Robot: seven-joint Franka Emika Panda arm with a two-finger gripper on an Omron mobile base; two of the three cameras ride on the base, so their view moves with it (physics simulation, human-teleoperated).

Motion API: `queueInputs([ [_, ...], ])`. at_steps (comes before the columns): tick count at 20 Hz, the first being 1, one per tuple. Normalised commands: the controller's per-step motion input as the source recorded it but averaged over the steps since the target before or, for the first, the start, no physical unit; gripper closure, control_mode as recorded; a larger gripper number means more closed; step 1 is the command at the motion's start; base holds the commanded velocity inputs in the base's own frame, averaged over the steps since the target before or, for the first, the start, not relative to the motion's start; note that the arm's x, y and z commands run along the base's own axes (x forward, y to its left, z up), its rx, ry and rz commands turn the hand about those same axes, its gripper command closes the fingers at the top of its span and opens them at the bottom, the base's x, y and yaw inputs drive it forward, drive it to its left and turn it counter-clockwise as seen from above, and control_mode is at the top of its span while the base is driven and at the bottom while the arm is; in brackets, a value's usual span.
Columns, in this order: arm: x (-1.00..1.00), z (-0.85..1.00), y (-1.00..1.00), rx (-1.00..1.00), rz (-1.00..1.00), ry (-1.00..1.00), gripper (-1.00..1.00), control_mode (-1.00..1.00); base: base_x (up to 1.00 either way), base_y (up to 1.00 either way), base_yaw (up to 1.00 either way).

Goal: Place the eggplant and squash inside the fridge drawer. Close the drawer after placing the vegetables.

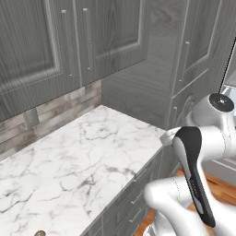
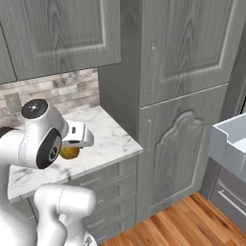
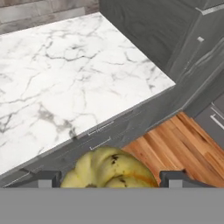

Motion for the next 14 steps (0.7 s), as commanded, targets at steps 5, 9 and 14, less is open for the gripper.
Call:
queueInputs([
  [5, 0.0, 0.0, -0.03, 0.0, -0.01, 0.0, 1.0, -1.0, 0.0, 0.0, 0.0],
  [9, 0.0, 0.0, -0.14, 0.03, -0.15, 0.0, 1.0, -1.0, 0.0, 0.0, 0.0],
  [14, 0.0, 0.0, -0.02, 0.01, -0.06, 0.0, 1.0, 1.0, 0.0, -0.01, -0.37],
])
